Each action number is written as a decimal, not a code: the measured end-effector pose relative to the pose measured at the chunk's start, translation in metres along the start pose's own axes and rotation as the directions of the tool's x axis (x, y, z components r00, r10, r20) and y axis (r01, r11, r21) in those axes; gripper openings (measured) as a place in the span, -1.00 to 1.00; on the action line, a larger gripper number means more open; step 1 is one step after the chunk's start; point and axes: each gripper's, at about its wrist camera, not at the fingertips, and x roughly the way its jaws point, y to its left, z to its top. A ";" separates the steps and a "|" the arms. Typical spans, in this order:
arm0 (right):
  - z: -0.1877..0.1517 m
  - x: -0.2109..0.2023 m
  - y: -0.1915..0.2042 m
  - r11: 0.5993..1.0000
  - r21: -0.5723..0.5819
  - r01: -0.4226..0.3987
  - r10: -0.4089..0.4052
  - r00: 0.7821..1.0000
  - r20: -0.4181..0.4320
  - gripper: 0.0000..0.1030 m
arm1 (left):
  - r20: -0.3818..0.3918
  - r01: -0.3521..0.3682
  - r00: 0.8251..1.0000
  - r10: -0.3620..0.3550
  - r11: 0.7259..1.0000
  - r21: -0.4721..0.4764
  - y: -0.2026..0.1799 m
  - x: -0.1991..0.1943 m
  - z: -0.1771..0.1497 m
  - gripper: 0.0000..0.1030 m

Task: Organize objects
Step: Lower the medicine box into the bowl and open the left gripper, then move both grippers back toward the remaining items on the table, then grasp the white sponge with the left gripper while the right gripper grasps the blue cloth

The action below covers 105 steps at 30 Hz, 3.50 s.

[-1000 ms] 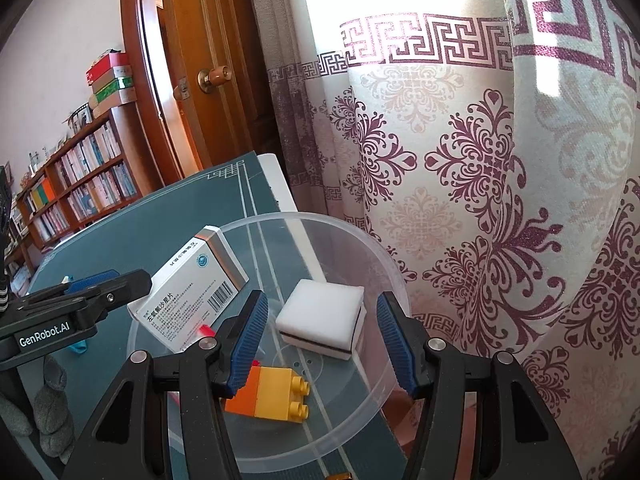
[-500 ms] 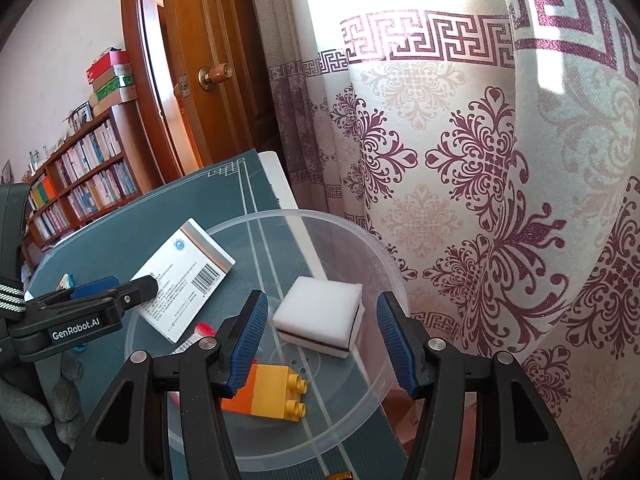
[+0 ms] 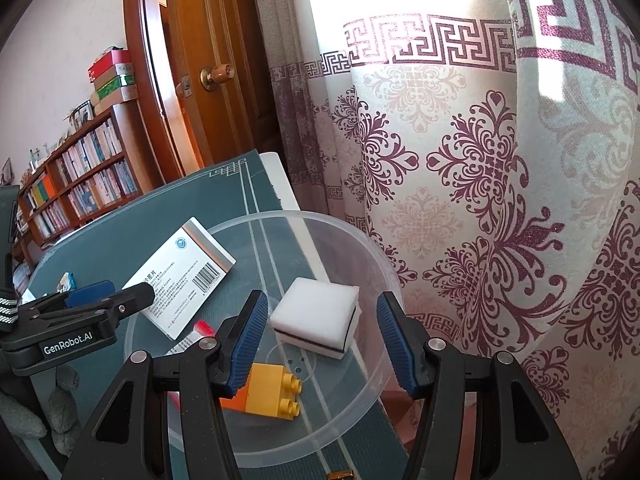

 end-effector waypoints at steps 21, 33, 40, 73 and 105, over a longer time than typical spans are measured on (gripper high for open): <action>-0.018 -0.033 0.082 0.977 -0.144 -0.160 0.154 0.987 -0.051 0.14 | 0.091 -0.113 0.988 0.121 0.990 -0.085 0.067 -0.085 -0.036 0.92; -0.037 -0.039 0.138 0.951 -0.185 -0.249 0.231 0.966 -0.115 0.14 | 0.087 -0.236 0.962 0.260 0.946 -0.221 0.140 -0.119 -0.071 0.99; -0.050 -0.039 0.166 0.935 -0.212 -0.285 0.257 0.955 -0.152 0.20 | 0.069 -0.341 0.923 0.380 0.886 -0.312 0.187 -0.135 -0.091 0.99; -0.068 -0.015 0.226 0.894 -0.270 -0.359 0.297 0.923 -0.245 0.23 | -0.151 -0.473 0.874 0.461 0.738 -0.481 0.290 -0.125 -0.145 0.36; -0.039 0.075 0.299 0.838 -0.247 -0.486 0.395 0.854 -0.340 0.23 | -0.085 -0.468 0.860 0.504 0.709 -0.527 0.287 -0.133 -0.144 -0.02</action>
